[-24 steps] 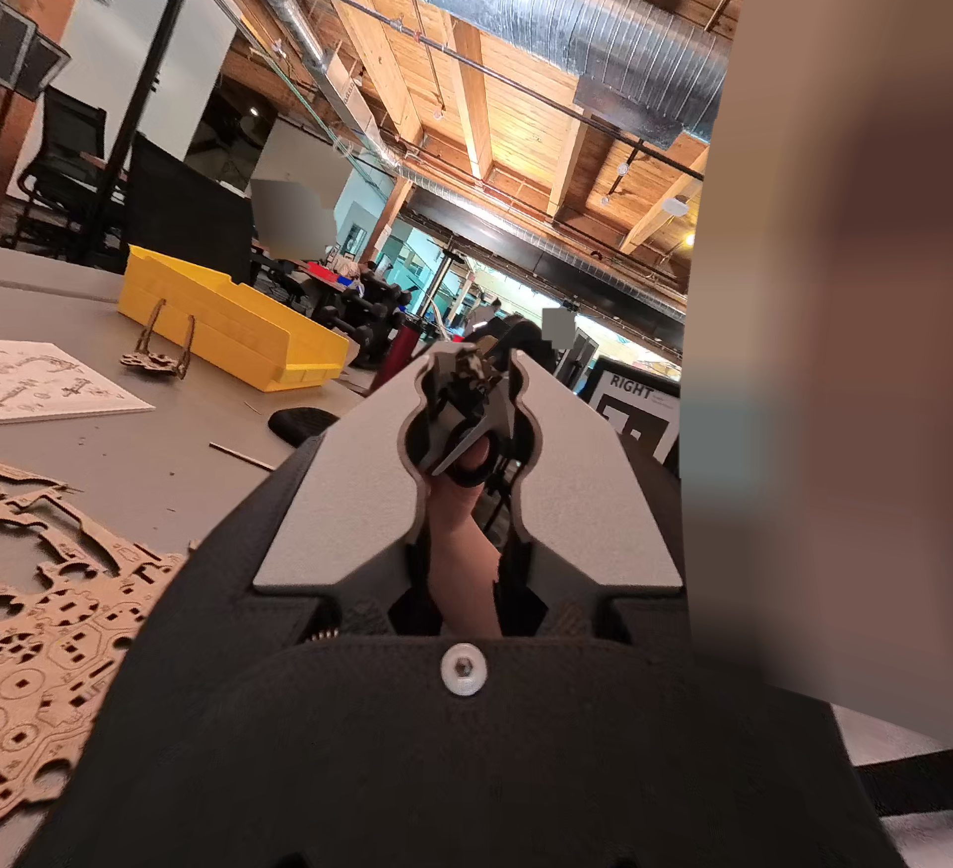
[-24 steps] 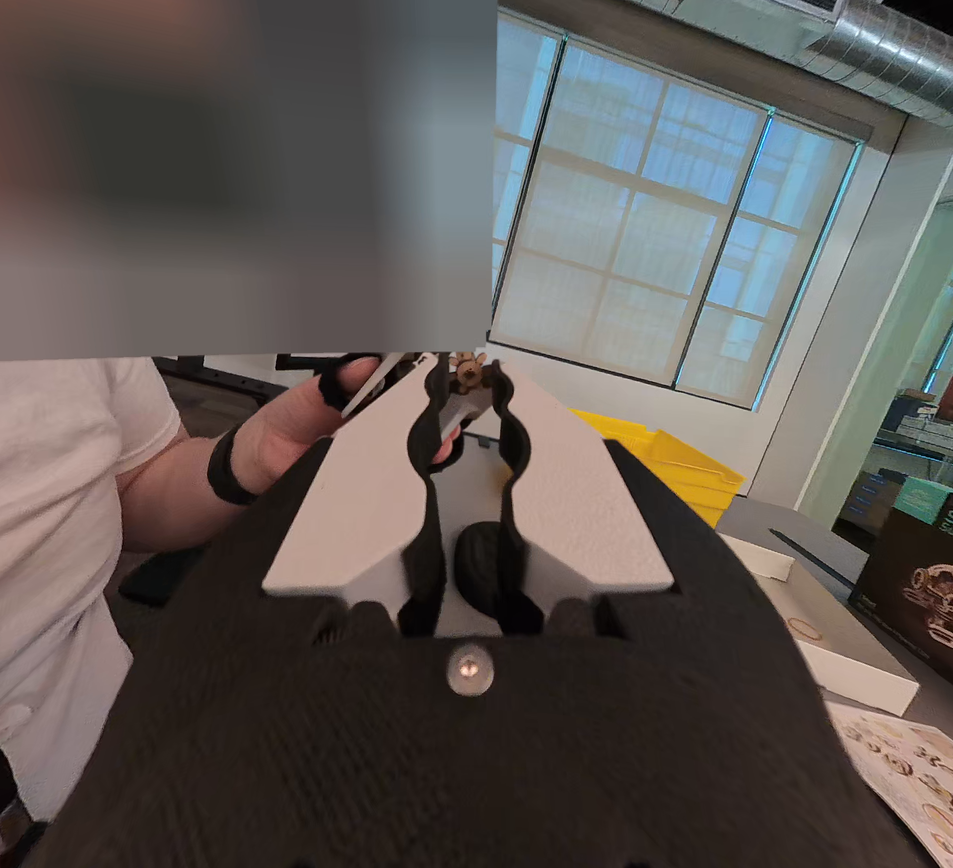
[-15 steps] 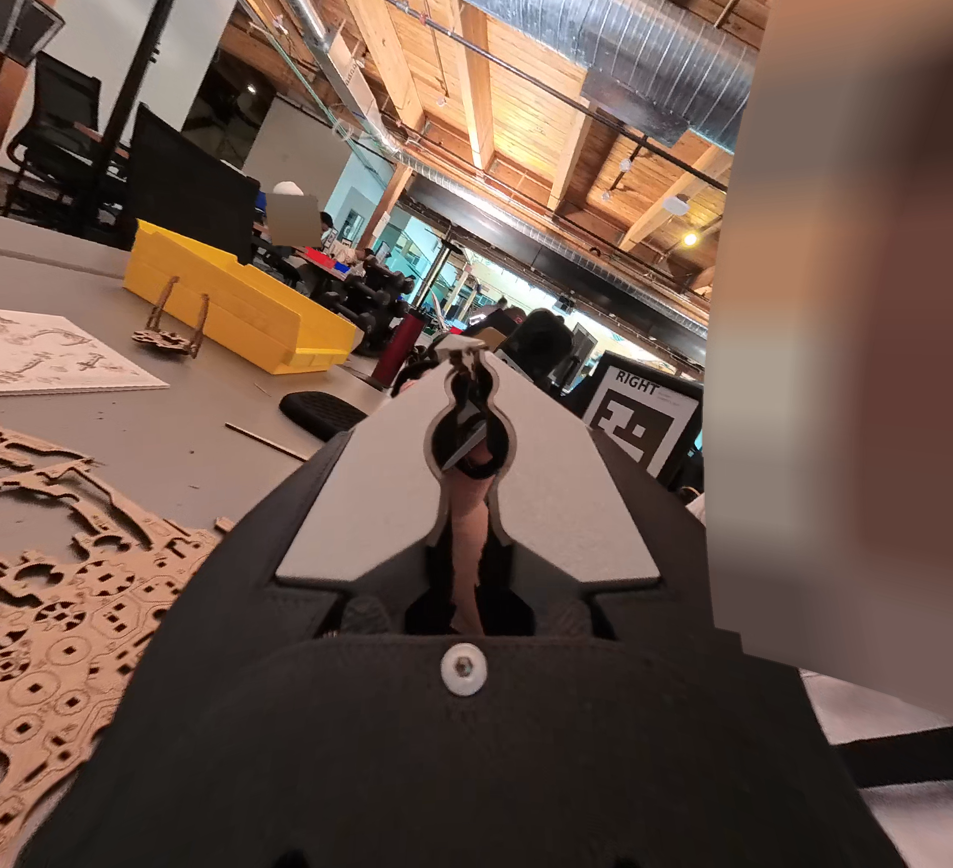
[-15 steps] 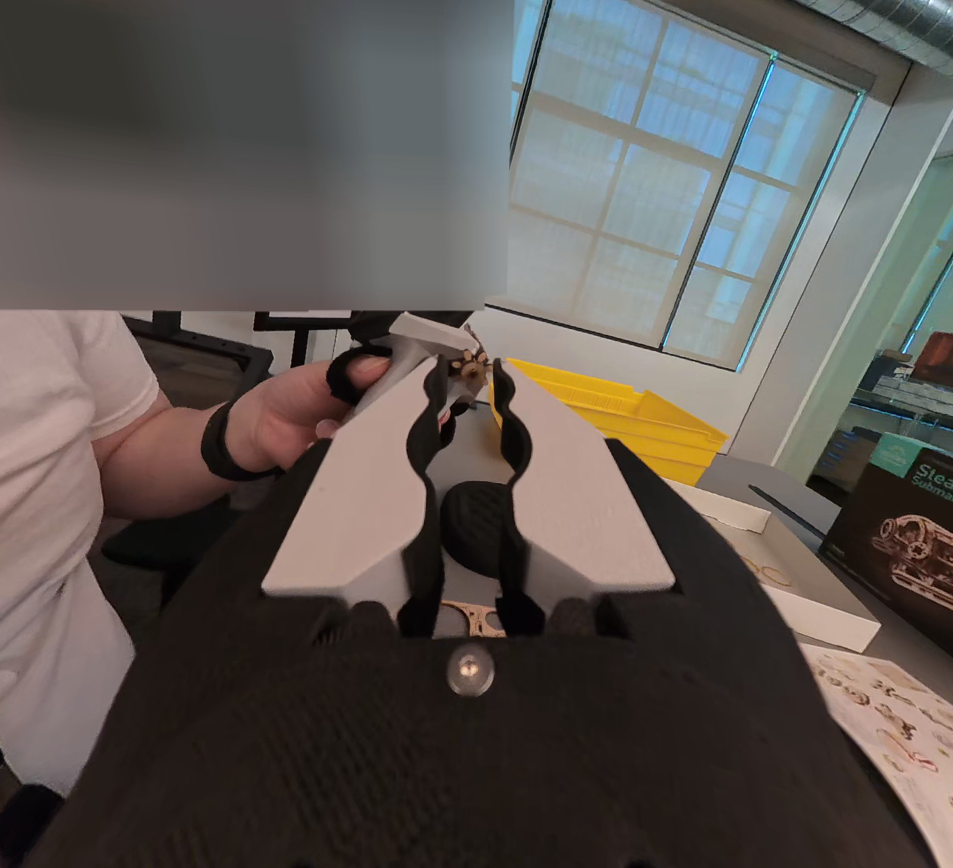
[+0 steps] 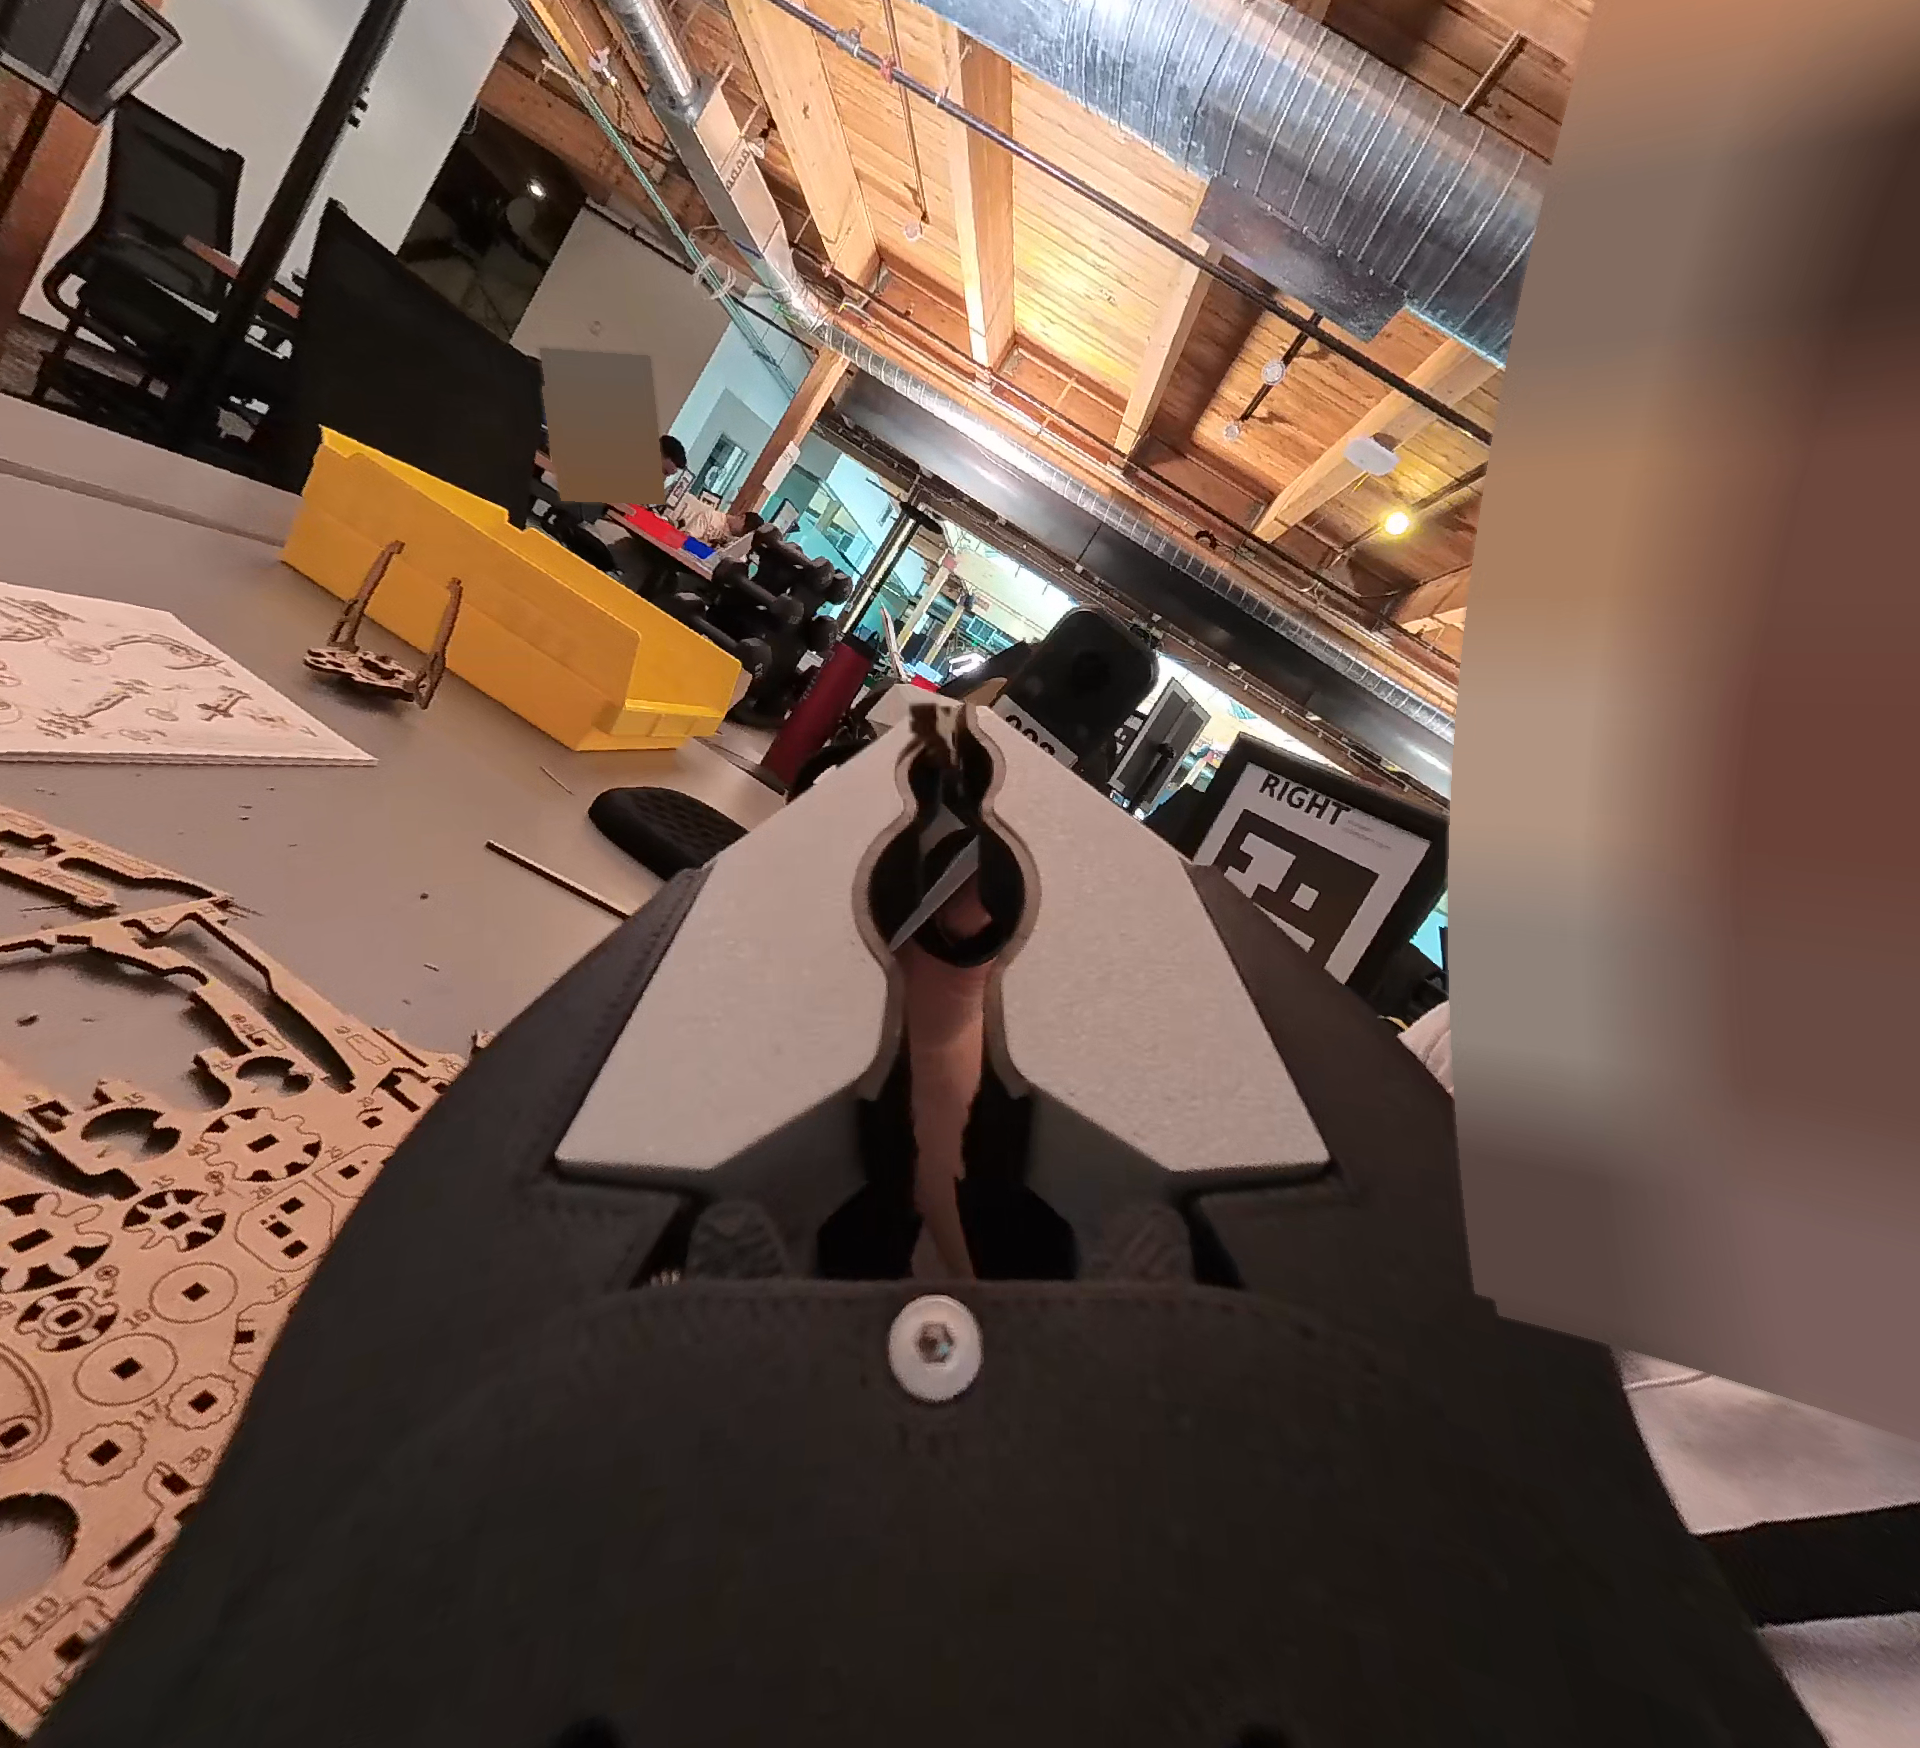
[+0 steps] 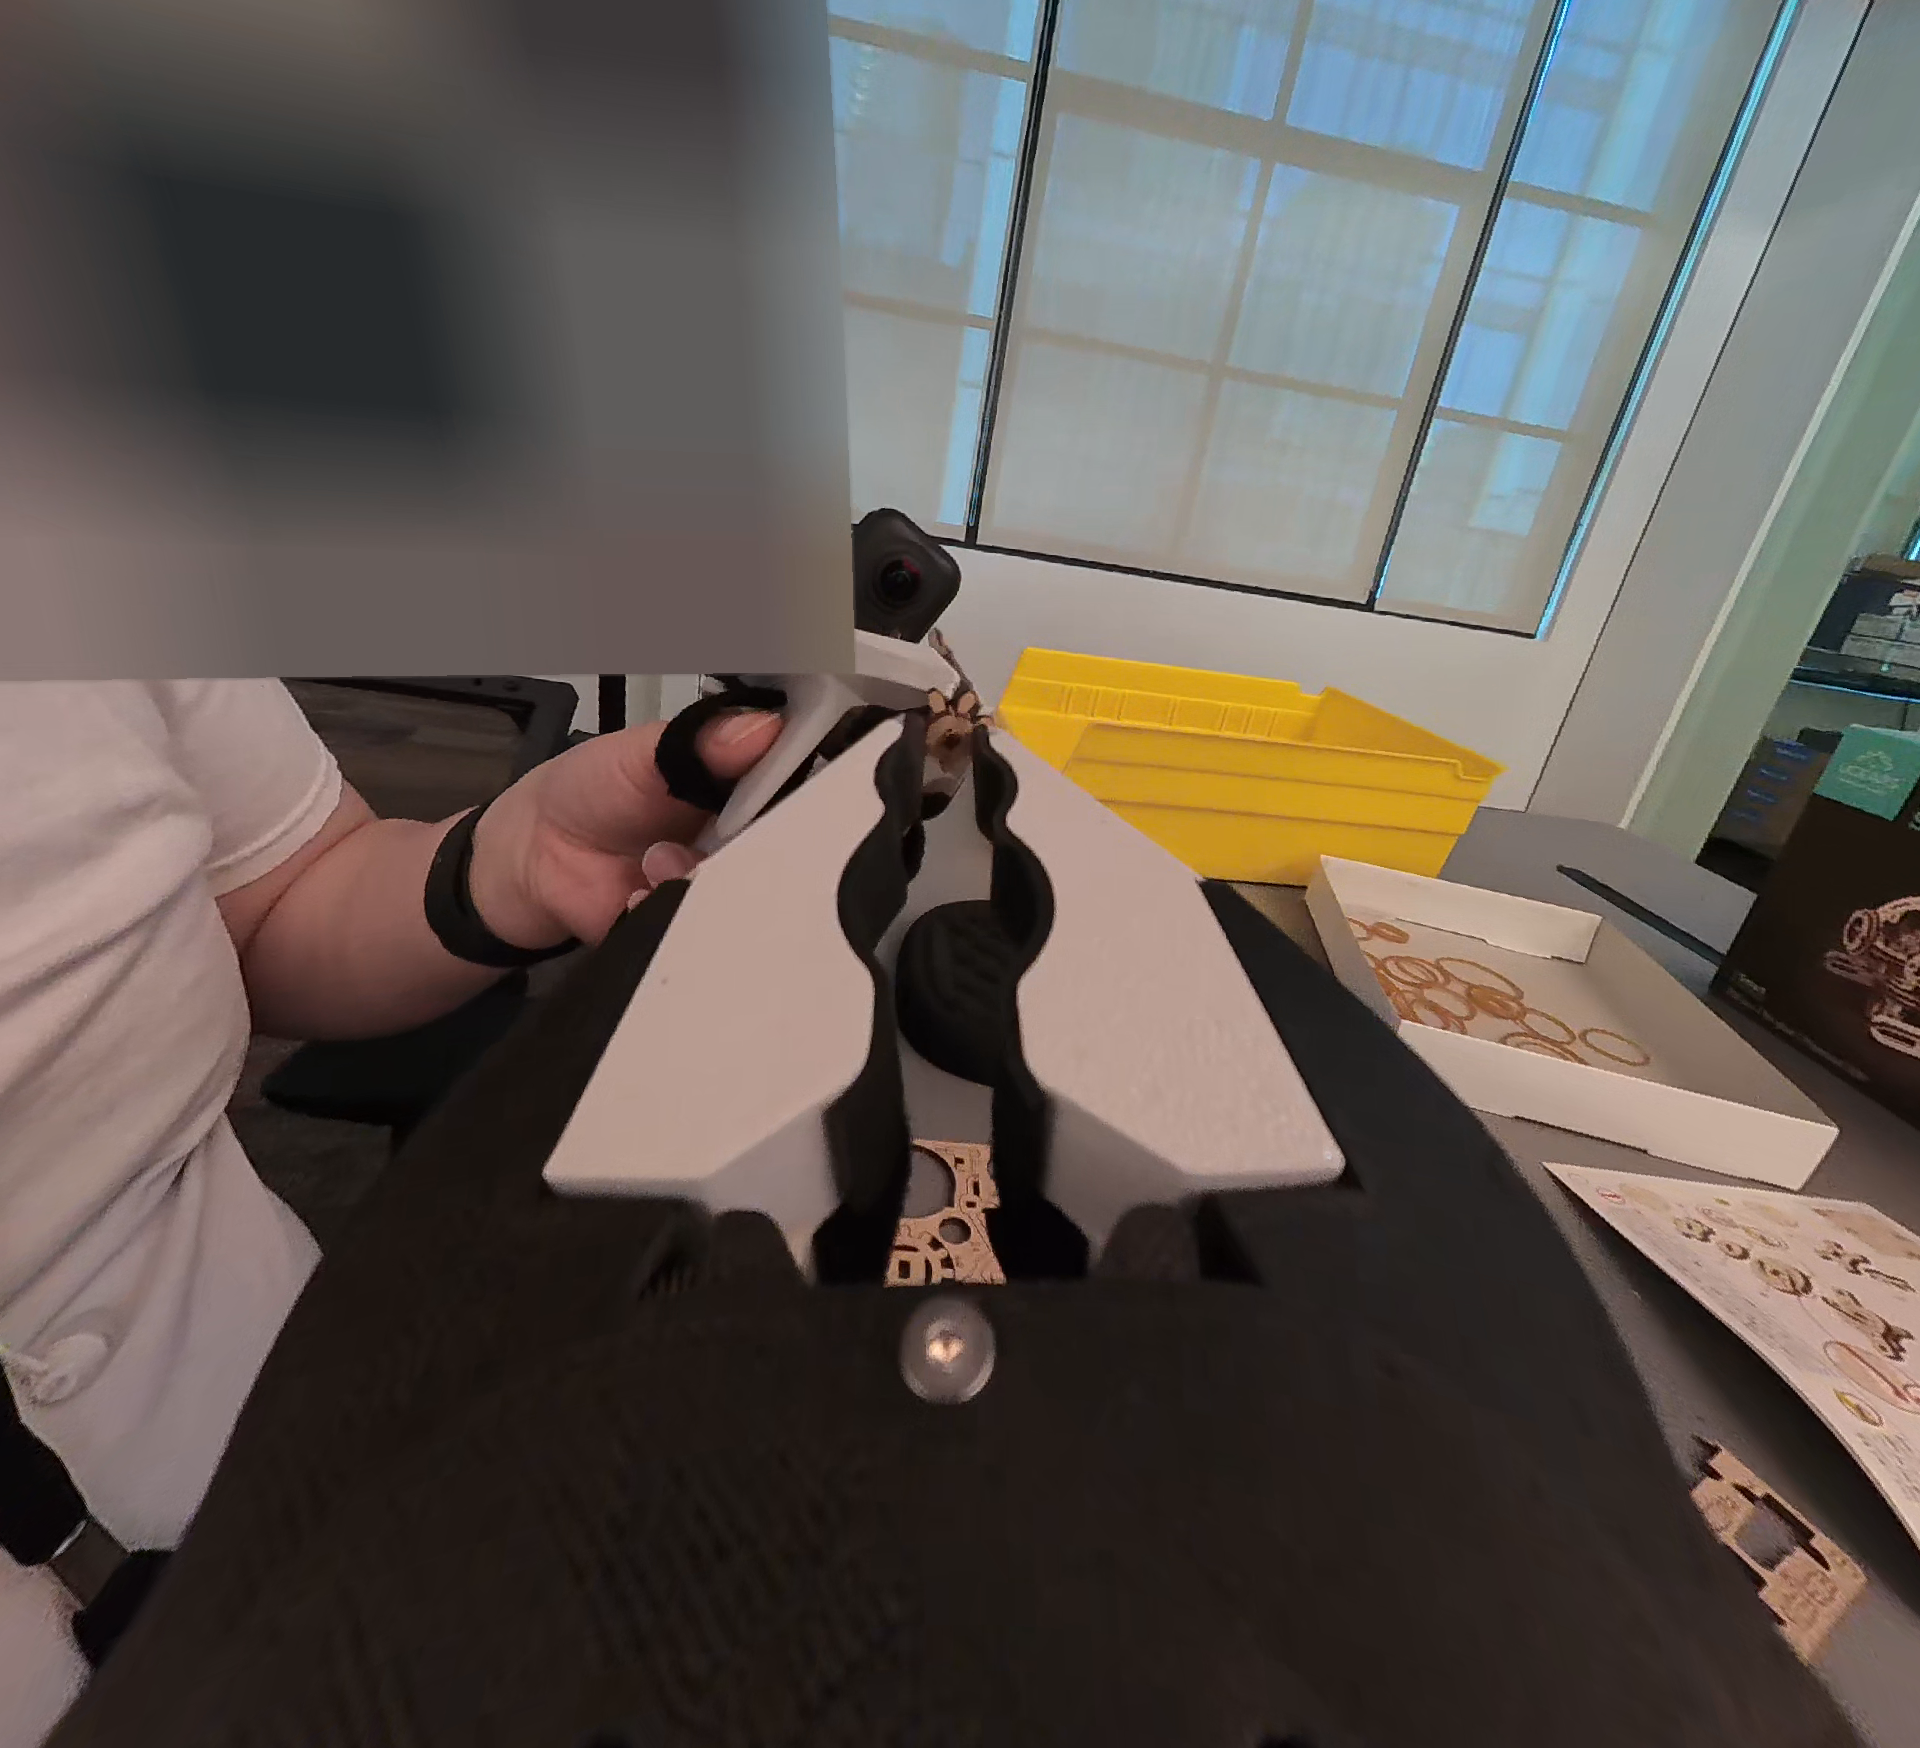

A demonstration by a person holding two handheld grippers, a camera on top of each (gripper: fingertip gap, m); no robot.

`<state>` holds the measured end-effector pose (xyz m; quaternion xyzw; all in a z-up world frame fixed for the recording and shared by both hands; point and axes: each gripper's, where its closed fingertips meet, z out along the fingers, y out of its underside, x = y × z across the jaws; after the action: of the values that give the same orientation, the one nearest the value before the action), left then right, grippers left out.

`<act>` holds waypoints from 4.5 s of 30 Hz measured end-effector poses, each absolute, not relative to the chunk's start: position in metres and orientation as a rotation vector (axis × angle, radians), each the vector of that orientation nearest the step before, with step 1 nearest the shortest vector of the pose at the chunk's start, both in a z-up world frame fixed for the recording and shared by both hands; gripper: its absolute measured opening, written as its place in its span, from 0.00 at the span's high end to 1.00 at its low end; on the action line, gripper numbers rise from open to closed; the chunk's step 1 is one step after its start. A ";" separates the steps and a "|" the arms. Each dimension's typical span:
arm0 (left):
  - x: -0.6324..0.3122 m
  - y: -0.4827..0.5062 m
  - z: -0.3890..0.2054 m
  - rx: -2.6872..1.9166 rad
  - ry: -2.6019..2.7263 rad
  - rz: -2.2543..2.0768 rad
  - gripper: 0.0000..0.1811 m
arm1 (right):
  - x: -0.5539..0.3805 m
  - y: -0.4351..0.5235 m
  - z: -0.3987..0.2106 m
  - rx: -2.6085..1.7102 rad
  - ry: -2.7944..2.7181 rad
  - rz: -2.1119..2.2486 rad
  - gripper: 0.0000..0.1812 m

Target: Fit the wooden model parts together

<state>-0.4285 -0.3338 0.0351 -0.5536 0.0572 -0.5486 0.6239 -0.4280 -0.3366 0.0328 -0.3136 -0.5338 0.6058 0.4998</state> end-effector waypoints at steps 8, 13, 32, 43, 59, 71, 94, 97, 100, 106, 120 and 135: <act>-0.428 -0.325 0.033 -1.280 0.154 -1.240 1.00 | -0.426 -0.332 0.030 -0.760 -1.294 1.452 0.96; -0.443 -0.301 0.035 -1.280 0.109 -1.245 1.00 | -0.405 -0.297 0.036 -0.777 -1.235 1.321 0.94; -0.415 -0.131 0.055 -1.112 0.983 -0.608 1.00 | -0.354 -0.064 0.098 -0.877 -1.016 1.110 0.93; -0.407 -0.124 -0.009 -1.050 1.100 -0.434 1.00 | -0.370 -0.053 0.033 -1.023 -1.154 1.017 0.93; -0.387 -0.139 -0.035 -0.911 1.310 -0.226 1.00 | -0.401 -0.133 -0.035 -1.169 -1.657 1.465 0.84; -0.374 -0.161 -0.026 -0.817 1.310 -0.297 1.00 | -0.395 -0.154 -0.021 -1.173 -1.634 1.840 0.92; -0.393 -0.144 -0.012 -0.976 1.159 -0.507 0.84 | -0.376 -0.134 -0.029 -1.196 -1.735 1.595 0.94; -0.403 -0.137 -0.006 -0.997 1.108 -0.538 0.83 | -0.371 -0.116 -0.032 -1.221 -1.709 1.487 0.94; -0.411 -0.133 0.004 -1.004 1.030 -0.597 0.83 | -0.365 -0.099 -0.043 -1.253 -1.715 1.338 0.94; -0.431 -0.119 0.021 -1.040 0.854 -0.728 0.85 | -0.364 -0.091 -0.081 -1.254 -1.874 1.042 0.94; -0.423 -0.115 0.005 -1.122 0.866 -0.812 0.88 | -0.365 -0.100 -0.123 -1.012 -2.079 0.812 0.94; -0.423 -0.114 0.003 -1.136 0.863 -0.822 0.90 | -0.361 -0.107 -0.132 -1.059 -2.120 0.913 0.94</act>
<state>-0.4229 -0.1141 0.0026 -0.5058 0.3843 -0.3661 0.6800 -0.3614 -0.1066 -0.1325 -0.3982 -0.7973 0.3435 0.2963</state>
